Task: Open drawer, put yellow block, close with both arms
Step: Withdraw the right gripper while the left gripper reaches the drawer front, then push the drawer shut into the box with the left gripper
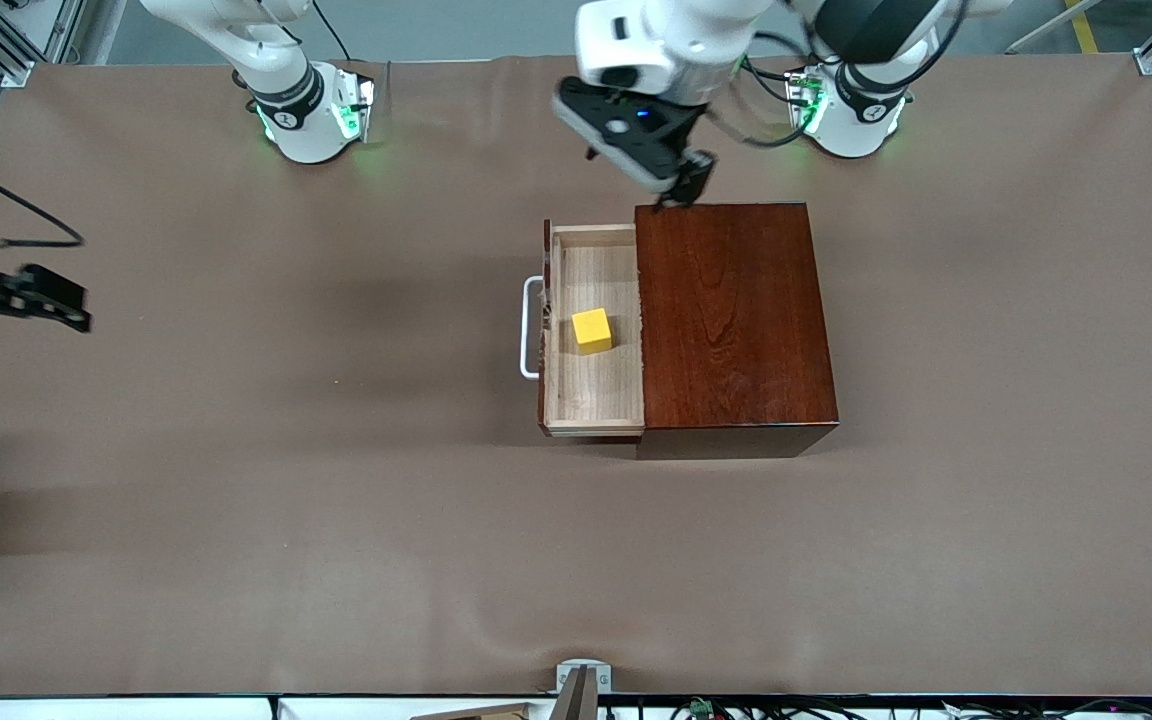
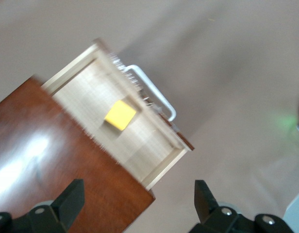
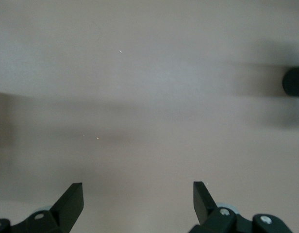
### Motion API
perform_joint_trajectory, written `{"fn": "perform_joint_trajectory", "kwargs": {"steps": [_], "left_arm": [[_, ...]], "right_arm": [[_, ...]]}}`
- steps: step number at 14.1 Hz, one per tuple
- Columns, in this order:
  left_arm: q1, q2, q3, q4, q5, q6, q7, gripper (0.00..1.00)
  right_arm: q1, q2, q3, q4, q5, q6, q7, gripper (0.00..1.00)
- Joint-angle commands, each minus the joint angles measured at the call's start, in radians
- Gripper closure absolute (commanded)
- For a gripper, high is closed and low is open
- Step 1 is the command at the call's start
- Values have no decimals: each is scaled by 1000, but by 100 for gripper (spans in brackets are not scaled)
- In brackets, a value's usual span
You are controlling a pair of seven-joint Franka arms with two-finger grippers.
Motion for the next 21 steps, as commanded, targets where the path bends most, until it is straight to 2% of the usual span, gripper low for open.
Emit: {"fn": "perform_joint_trajectory", "kwargs": {"steps": [1, 7, 10, 12, 15, 21], "left_arm": [[-80, 138, 2, 108, 54, 51, 226, 0], [-182, 315, 13, 149, 125, 164, 613, 0], [-270, 382, 115, 159, 140, 259, 731, 0], [-341, 421, 201, 165, 140, 314, 755, 0], [-401, 449, 297, 177, 139, 340, 746, 0], [-406, 496, 335, 176, 140, 388, 732, 0]], "right_arm": [[0, -98, -46, -111, 45, 0, 30, 0], [-41, -179, -14, -172, 47, -39, 105, 0], [-50, -179, -14, -180, 102, -41, 159, 0], [-78, -181, 14, -182, 104, -35, 158, 0], [-70, -207, 15, -192, 99, -33, 156, 0], [-58, -204, 18, -182, 61, -13, 141, 0]]}}
